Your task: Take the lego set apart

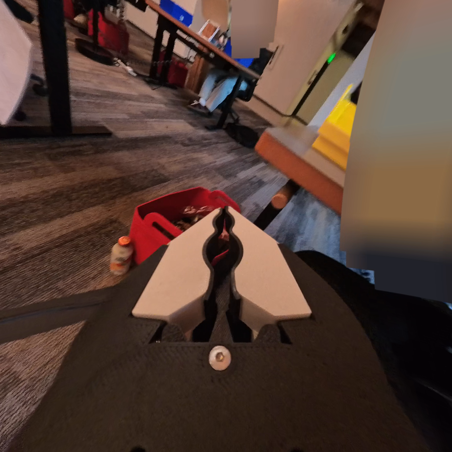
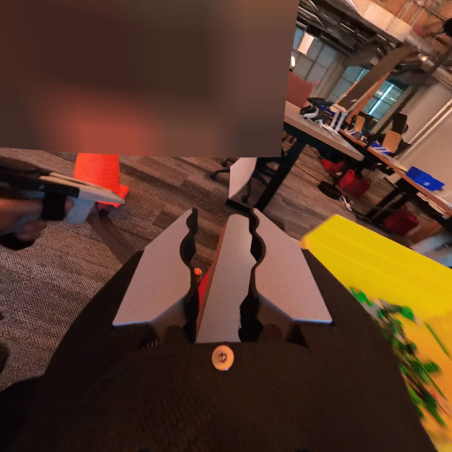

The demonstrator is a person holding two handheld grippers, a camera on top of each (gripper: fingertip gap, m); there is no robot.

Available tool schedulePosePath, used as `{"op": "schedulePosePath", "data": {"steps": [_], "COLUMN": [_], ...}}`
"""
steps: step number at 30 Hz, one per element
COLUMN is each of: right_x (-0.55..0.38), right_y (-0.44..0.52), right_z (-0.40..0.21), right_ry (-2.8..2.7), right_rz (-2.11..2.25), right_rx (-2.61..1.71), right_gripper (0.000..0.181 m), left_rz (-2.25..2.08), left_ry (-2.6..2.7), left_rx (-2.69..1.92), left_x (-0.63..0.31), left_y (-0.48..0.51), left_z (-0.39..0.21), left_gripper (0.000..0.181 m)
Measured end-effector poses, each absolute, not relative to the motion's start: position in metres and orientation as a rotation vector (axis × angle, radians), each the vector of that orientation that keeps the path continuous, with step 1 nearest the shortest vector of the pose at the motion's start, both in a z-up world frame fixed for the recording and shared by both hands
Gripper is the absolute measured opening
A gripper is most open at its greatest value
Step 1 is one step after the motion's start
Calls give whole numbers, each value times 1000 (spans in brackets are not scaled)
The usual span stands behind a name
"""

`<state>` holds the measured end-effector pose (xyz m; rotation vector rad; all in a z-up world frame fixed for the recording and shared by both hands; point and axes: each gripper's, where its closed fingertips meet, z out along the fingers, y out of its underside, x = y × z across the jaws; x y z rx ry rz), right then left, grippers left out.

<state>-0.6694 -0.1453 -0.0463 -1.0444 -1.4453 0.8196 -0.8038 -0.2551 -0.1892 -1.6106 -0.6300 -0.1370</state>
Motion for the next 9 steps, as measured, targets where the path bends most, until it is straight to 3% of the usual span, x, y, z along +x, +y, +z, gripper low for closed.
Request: {"op": "schedulePosePath", "data": {"steps": [9], "right_x": [-728], "right_y": [-103], "right_z": [-64], "right_ry": [-1383], "right_rz": [855], "right_rx": [-1089], "right_gripper": [32], "left_rz": [-16], "left_ry": [-686], "left_rx": [-1712], "left_x": [-829], "left_y": [-267], "left_z": [-241], "left_gripper": [0]}}
